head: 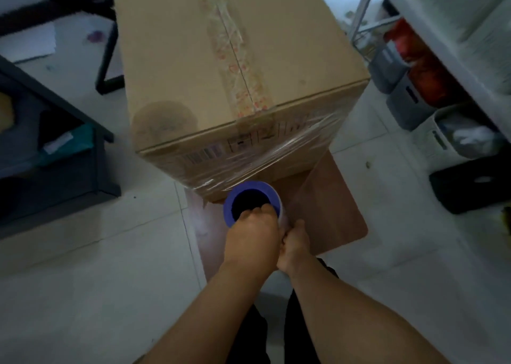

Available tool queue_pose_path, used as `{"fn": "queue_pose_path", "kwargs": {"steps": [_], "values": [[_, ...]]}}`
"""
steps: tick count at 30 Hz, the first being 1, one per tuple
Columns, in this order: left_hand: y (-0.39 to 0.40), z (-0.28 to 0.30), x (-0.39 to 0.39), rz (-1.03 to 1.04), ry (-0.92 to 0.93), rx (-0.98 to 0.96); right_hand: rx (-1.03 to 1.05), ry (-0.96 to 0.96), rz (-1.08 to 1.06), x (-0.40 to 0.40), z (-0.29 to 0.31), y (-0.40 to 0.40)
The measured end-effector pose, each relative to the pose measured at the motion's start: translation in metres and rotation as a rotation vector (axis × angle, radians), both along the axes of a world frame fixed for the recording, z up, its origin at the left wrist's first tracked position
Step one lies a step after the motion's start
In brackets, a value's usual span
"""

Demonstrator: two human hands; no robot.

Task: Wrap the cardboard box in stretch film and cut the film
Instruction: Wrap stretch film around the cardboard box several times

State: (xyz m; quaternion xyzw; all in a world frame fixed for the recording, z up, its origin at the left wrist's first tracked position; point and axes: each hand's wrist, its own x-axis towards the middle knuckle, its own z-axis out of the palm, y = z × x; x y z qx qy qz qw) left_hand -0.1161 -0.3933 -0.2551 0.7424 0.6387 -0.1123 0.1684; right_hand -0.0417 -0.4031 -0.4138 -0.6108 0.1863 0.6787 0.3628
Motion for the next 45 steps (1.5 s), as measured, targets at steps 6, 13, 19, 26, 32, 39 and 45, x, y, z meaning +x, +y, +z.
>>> {"fn": "queue_pose_path", "kwargs": {"steps": [6, 13, 19, 26, 32, 39, 45], "values": [[-0.003, 0.000, -0.020, -0.129, 0.007, -0.002, 0.024, -0.012, -0.143, -0.025, -0.001, -0.011], [-0.009, 0.007, -0.043, -0.092, -0.023, -0.033, 0.091, -0.019, -0.104, -0.046, 0.019, -0.018], [-0.013, 0.005, -0.065, -0.124, 0.000, -0.029, 0.099, -0.034, -0.096, -0.067, 0.020, -0.023], [-0.010, -0.004, -0.110, -0.283, 0.026, 0.008, 0.104, -0.076, -0.200, -0.111, 0.016, -0.028], [-0.004, -0.008, -0.152, -0.395, 0.038, 0.023, 0.104, -0.033, -0.326, -0.161, 0.015, -0.033], [0.010, -0.005, -0.181, -0.374, 0.031, 0.028, 0.060, -0.023, -0.396, -0.198, 0.010, -0.025], [0.026, -0.002, -0.199, -0.376, 0.026, 0.021, 0.055, -0.022, -0.391, -0.217, 0.001, -0.006]]}}
